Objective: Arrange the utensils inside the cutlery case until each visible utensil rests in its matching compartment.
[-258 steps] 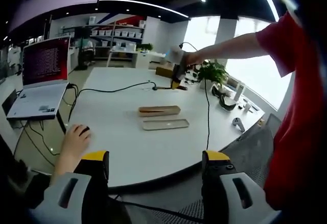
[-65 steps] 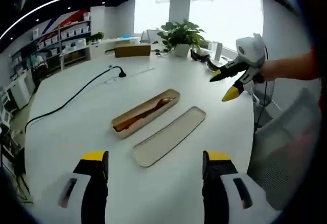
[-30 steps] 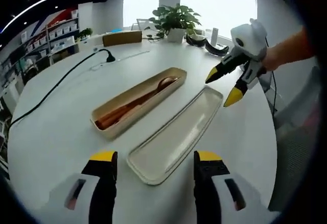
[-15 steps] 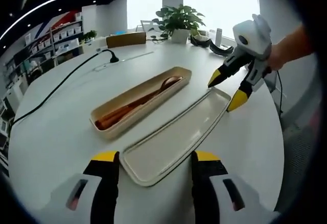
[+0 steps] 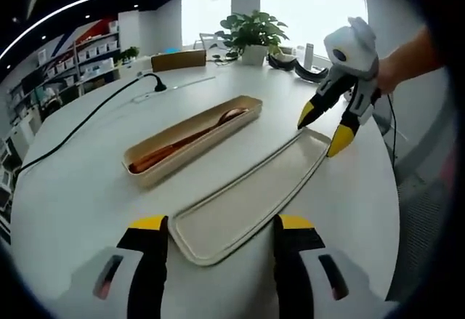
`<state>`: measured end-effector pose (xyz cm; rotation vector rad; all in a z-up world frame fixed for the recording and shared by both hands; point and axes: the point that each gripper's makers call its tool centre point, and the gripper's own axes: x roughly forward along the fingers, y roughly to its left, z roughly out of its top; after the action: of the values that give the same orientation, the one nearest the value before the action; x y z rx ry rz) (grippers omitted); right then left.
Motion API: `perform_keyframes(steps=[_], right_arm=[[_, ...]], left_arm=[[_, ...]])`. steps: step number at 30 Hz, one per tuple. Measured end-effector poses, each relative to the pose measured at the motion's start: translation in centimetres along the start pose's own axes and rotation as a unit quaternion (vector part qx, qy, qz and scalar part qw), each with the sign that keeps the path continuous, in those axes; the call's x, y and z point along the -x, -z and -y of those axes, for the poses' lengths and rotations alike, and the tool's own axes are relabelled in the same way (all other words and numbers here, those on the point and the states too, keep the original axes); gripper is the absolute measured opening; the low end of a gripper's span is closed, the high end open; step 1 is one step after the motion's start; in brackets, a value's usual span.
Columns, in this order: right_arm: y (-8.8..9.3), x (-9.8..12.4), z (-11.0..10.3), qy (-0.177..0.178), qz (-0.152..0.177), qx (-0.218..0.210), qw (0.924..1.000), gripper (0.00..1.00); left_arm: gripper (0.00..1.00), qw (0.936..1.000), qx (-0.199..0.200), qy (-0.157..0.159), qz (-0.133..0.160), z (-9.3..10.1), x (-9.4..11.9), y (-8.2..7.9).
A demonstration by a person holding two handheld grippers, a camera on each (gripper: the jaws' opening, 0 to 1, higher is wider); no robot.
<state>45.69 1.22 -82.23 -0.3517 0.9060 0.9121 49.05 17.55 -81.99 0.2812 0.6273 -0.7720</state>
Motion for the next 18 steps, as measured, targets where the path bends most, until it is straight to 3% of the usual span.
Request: perform_keyframes(steps=[5, 10, 12, 14, 18], right_arm=[[0.3, 0.2, -1.0, -0.018, -0.004, -0.016, 0.9997, 0.44], [0.7, 0.6, -2.2, -0.046, -0.022, -0.019, 0.9985, 0.43], [0.9, 0.6, -2.5, -0.041, -0.030, -0.024, 0.9984, 0.43], [1.2, 0.6, -3.0, -0.023, -0.043, -0.016, 0.9987, 0.43], [1.1, 0.2, -4.3, -0.009, -0.025, 0.026, 0.9993, 0.38]], left_arm=[[0.62, 0.9997, 0.009, -0.009, -0.022, 0.5, 0.4, 0.9], [0.63, 0.9995, 0.013, -0.012, -0.025, 0.9, 0.7, 1.4], [0.67, 0.9991, 0.041, 0.002, -0.012, 1.4, 0.7, 1.1], [0.68, 0.9994, 0.025, -0.002, -0.024, 1.5, 0.7, 1.3], [0.69, 0.9992, 0.034, 0.011, -0.015, 2.0, 0.5, 0.9]])
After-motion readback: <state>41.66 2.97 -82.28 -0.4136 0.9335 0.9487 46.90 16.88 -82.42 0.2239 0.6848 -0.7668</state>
